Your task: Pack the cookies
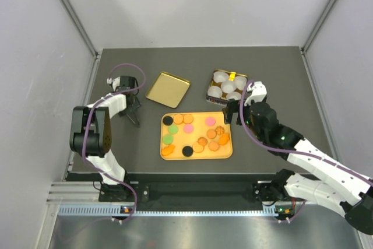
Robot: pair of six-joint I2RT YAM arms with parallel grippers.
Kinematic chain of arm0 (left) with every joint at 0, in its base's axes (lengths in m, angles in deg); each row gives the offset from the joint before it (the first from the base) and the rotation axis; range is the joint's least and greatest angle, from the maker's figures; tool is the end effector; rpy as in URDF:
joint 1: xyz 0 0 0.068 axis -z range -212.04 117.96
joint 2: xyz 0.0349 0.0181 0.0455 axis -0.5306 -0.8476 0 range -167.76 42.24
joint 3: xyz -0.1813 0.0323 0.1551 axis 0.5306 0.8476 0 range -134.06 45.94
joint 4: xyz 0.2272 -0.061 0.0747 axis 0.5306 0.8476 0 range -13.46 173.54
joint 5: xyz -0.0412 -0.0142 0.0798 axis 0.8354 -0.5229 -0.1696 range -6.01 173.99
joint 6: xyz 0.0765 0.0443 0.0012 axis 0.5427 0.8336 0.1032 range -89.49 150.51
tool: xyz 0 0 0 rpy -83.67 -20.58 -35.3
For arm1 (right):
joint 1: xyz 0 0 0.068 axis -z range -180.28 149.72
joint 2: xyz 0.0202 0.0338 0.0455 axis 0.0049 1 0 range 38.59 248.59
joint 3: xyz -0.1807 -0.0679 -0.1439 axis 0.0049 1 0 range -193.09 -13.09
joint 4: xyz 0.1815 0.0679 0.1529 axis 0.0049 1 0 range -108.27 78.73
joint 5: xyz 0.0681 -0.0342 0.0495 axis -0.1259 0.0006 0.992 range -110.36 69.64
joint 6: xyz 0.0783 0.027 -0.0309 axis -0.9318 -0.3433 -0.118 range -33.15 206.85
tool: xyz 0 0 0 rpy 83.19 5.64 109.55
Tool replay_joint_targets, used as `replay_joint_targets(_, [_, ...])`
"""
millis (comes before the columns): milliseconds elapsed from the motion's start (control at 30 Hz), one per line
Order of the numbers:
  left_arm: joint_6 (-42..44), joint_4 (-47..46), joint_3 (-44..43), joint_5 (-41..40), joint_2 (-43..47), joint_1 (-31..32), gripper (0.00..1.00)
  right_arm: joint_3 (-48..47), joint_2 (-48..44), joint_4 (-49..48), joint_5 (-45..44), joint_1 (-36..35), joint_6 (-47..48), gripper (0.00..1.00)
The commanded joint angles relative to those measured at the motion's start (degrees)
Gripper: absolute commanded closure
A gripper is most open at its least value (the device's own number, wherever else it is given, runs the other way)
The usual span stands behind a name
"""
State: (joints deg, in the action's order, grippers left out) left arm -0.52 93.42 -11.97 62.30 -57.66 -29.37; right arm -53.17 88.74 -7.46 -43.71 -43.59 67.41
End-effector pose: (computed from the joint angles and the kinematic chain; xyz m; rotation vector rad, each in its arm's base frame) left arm 0.3472 0.0129 0.1062 -0.7432 2.3965 0.2570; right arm 0.1996 0.1455 0.2576 -0.1283 1.9149 0.3461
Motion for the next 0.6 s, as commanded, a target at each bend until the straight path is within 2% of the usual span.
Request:
replay_joint_targets(0, [0.7, 2.5, 0.3, 4.0, 3.4, 0.5, 0.38, -0.4, -0.2, -1.8, -1.5, 0.6, 0.9, 0.0])
replay_joint_targets(100, [1.2, 4.3, 0.6, 4.4, 7.6, 1.2, 0.42, -0.4, 0.2, -1.8, -1.6, 0.6, 0.9, 0.0])
replay_joint_targets(333, [1.9, 8.1, 0.3, 5.3, 15.8, 3.1, 0.41, -0.6, 0.7, -1.7, -1.7, 0.7, 0.9, 0.0])
replay_joint_targets(567, [3.0, 12.2, -2.1, 5.2, 21.1, 7.6, 0.41, -0.7, 0.9, -1.7, -2.1, 0.7, 1.1, 0.0])
